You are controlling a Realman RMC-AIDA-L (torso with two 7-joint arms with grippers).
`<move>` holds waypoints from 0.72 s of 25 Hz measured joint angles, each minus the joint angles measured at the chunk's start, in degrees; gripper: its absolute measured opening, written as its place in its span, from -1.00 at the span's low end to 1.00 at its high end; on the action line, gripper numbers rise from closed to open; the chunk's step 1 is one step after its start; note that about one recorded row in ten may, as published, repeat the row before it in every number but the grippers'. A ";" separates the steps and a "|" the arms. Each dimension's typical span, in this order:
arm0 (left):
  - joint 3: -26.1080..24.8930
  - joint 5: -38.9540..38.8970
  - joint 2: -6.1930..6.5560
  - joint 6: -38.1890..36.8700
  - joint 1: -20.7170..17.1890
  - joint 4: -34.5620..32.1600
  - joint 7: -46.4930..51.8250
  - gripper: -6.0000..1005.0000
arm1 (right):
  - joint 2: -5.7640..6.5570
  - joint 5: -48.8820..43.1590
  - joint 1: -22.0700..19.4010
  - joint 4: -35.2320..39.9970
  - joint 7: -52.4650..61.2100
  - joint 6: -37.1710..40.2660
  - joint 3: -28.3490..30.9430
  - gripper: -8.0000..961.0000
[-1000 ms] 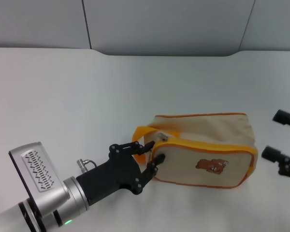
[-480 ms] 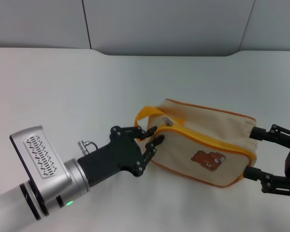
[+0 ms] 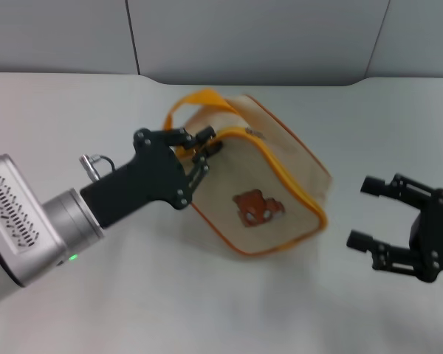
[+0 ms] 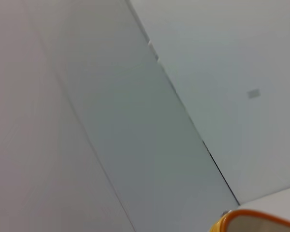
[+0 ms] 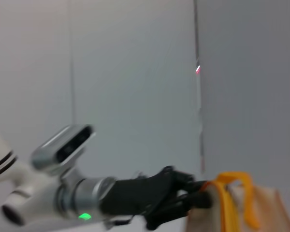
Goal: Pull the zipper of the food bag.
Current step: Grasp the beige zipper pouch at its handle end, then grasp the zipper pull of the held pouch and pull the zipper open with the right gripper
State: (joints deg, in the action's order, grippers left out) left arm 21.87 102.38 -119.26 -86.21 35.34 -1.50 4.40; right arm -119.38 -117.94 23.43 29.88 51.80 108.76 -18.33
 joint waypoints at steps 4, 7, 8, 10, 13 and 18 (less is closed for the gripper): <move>-0.08 -0.04 0.12 -2.67 0.01 -2.71 -3.87 -0.71 | -0.12 9.54 -0.85 -6.10 -11.44 -2.33 0.36 0.55; -0.06 -0.08 0.14 -2.80 0.18 -3.55 -4.42 -0.72 | -0.26 20.73 -1.34 -15.85 -32.26 -5.48 0.38 0.55; -0.05 -0.08 0.15 -2.80 0.18 -3.56 -4.67 -0.73 | -0.26 23.72 -1.15 -19.26 -39.50 -6.35 0.41 0.54; -0.02 -0.07 0.16 -2.83 0.19 -3.58 -5.30 -0.76 | -0.26 29.36 0.00 -25.77 -54.63 -8.31 0.40 0.54; -0.01 -0.07 0.17 -2.93 0.21 -3.60 -5.40 -0.80 | -0.30 33.30 3.03 -31.71 -69.22 -12.97 0.40 0.53; 0.24 -0.07 0.13 -3.02 0.63 -3.87 -5.42 -0.84 | -0.39 34.18 8.96 -34.94 -75.66 -23.28 0.23 0.52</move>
State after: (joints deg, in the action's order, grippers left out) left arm 22.12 102.31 -119.13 -89.23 35.98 -5.37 -1.02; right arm -119.76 -83.77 32.39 -5.06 -23.86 85.49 -18.10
